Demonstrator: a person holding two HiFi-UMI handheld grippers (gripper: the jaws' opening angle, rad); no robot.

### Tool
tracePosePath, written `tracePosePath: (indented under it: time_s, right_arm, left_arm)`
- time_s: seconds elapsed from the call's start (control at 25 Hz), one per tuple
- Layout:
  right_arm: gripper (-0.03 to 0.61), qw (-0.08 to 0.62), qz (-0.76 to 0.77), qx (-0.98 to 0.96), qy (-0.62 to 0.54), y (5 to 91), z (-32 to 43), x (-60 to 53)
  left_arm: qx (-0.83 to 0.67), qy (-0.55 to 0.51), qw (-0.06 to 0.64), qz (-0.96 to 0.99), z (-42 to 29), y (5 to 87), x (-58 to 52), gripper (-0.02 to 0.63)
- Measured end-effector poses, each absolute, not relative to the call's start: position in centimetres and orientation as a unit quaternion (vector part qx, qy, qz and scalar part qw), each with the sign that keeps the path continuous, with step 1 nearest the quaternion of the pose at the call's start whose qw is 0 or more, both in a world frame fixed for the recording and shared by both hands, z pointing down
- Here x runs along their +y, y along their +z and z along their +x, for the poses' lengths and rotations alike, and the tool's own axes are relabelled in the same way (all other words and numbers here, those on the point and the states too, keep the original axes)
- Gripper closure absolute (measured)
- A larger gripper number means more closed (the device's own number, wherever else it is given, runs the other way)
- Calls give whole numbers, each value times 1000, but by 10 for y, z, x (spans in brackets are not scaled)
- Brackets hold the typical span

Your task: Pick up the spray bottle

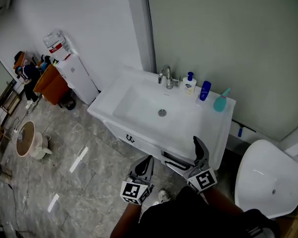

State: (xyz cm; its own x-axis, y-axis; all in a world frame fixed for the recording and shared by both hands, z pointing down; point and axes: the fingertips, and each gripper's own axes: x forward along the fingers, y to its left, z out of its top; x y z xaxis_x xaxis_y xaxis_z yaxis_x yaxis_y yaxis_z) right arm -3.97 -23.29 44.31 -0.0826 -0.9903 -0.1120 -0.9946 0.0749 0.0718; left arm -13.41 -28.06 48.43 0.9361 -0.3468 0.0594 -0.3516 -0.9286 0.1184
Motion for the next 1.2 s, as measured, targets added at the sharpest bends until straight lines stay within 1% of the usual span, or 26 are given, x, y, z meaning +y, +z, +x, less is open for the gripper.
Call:
tracePosePath:
  time_s: [0.28,0.6,0.8,1.2]
  right_arm:
    - [-12,1,-730,681,57,451,29,-228]
    - [-12,9,-767,640,37,461,100,-226]
    - [-12,4,-779,626,44,466,142,-226]
    - [-12,-20,-805,592,26,491,234,-213]
  left_arm:
    - [-113,27,62,991,-72,490,-289,618]
    - [-58,30,59,996,10,486,-298,618]
    - [-26,38,56,997,61,490,-300,618]
    - [-13,53,43,998,134,497,-312,618]
